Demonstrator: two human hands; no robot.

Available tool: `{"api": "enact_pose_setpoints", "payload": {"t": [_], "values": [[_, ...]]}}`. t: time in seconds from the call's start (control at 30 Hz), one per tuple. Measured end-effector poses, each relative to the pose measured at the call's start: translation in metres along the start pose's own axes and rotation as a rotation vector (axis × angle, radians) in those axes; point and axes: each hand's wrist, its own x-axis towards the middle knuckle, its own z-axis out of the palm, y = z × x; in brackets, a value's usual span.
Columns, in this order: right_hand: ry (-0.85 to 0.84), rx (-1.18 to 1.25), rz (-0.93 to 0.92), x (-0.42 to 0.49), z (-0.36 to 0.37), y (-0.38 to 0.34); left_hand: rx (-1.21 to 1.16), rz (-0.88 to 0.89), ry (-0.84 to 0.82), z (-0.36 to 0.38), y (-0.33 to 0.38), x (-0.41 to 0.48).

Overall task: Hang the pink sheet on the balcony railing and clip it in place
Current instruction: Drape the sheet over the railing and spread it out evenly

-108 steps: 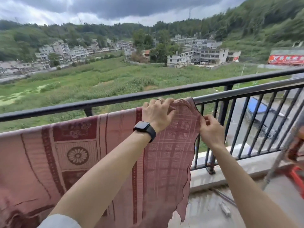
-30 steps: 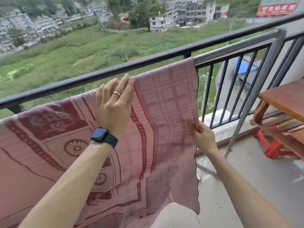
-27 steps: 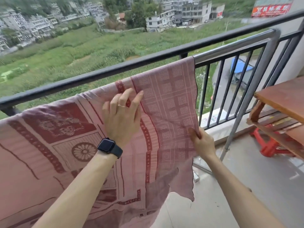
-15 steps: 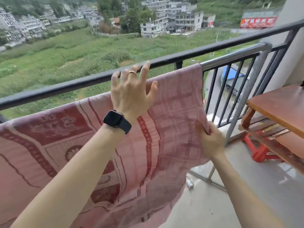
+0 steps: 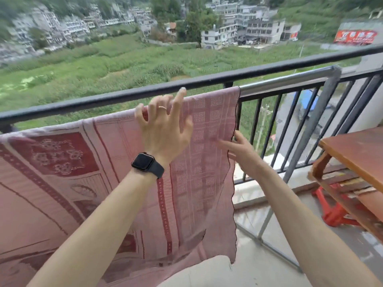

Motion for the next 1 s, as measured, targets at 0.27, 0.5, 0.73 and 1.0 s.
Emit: {"api": "enact_pose_setpoints", "payload": {"t": [0.27, 0.5, 0.73, 1.0], "values": [[-0.452, -0.396, 0.168, -0.074, -0.027, 0.055, 0.082, -0.143, -0.076, 0.004, 0.023, 0.006], [-0.056, -0.397, 0.044, -0.101, -0.083, 0.092, 0.065, -0.136, -0.108, -0.004, 0.026, 0.004], [-0.025, -0.633, 0.1, -0.066, -0.095, 0.09, 0.068, -0.126, -0.057, 0.004, 0.065, -0.011], [0.083, -0.256, -0.128, 0.004, -0.075, -0.011, 0.064, -0.08, -0.1, 0.001, 0.066, 0.018]]}}
